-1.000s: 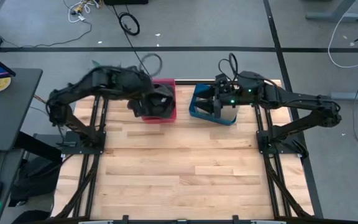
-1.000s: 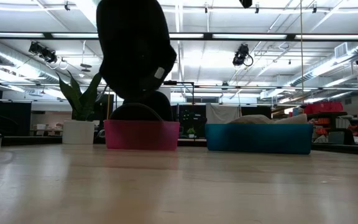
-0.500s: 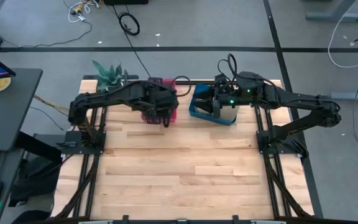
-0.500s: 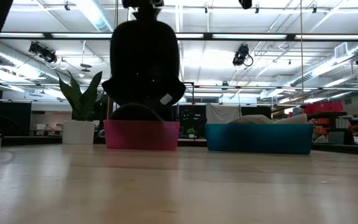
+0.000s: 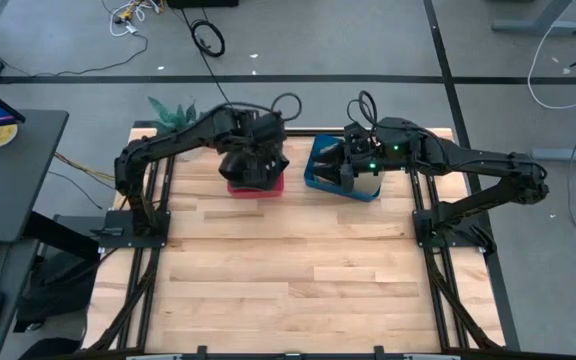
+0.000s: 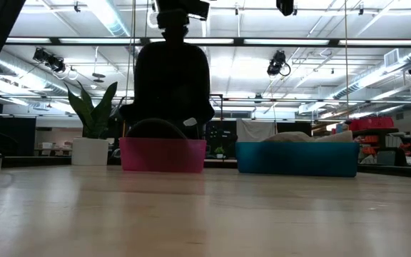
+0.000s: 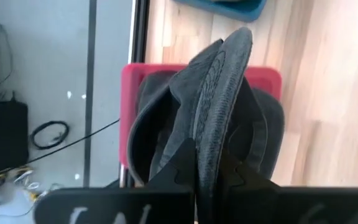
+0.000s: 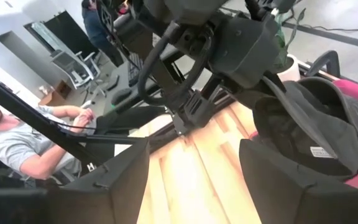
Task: Pick & Place hat
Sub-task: Stack the black cap on top of the black cap on the blue bin
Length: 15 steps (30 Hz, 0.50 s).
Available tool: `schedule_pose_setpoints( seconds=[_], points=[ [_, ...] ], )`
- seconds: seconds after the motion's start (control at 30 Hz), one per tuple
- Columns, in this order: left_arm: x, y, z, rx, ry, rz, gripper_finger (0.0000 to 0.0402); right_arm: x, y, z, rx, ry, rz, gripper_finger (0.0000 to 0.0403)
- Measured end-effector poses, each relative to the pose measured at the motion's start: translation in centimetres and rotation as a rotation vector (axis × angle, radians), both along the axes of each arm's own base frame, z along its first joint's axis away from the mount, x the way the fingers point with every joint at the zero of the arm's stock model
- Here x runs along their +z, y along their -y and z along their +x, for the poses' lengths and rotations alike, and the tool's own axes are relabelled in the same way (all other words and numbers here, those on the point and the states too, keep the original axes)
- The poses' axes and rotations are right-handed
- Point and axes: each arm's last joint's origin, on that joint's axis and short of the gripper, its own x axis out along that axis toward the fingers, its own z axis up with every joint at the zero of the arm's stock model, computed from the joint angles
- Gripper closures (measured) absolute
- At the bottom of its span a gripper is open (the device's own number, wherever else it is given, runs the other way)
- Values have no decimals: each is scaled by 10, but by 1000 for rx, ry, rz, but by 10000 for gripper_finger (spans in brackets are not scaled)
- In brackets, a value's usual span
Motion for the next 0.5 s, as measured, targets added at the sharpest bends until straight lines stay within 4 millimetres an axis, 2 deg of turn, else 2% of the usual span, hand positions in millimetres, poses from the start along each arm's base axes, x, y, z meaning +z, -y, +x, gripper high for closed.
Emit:
schedule_pose_setpoints(
  seconds=[0.27, 0.4, 0.5],
  points=[
    [-1, -10, 3, -12, 60, -33, 391, 0, 0, 0, 2, -5, -8, 154],
    [-21, -18, 1, 8, -31, -17, 391, -1, 0, 0, 2, -6, -7, 154],
    [-46, -23, 2, -6, -72, -52, 391, -1, 0, 0, 2, -7, -7, 154]
  ],
)
